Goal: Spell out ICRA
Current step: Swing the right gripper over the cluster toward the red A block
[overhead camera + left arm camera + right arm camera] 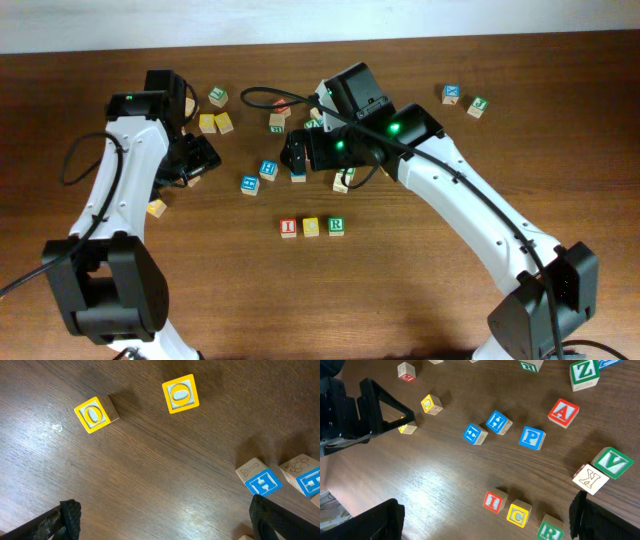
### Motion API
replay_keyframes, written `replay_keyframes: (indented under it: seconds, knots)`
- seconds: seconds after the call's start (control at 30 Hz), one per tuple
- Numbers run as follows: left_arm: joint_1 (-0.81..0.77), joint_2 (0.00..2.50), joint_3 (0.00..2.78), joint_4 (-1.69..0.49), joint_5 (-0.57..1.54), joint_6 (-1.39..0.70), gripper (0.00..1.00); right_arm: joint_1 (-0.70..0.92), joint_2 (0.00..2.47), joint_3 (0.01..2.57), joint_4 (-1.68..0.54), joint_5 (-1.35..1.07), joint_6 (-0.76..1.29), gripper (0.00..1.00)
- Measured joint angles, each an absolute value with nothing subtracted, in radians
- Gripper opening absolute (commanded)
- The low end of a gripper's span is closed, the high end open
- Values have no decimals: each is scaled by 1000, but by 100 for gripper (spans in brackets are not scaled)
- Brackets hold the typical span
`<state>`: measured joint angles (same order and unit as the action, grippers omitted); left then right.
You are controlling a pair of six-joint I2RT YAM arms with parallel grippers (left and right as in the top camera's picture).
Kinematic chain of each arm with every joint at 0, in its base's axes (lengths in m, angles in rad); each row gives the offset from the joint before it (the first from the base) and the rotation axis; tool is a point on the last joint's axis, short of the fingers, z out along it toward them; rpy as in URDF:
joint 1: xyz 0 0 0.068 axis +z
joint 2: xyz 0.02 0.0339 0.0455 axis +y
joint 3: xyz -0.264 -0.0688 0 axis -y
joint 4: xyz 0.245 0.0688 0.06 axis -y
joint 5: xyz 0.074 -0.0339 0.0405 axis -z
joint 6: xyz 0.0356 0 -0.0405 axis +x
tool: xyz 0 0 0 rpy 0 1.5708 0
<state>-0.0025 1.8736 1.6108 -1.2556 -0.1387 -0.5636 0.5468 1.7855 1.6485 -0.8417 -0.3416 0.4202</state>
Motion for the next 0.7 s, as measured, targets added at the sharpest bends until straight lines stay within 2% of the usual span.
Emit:
replay_keyframes:
  seconds: [0.13, 0.3, 0.47, 0.7]
  knots:
    - [-2, 1874, 1611, -1256, -139, -564, 99, 547, 1785, 1649, -821, -329, 421, 98]
    - [-2, 1874, 1611, -1256, -138, -564, 99, 546, 1786, 1649, -800, -152, 465, 100]
    - [-2, 1874, 1611, -1256, -138, -564, 99, 546, 1832, 1649, -672, -76, 482, 100]
    - [-2, 1874, 1611, -1256, -139, -564, 99, 546, 1990, 1650, -551, -44, 553, 93]
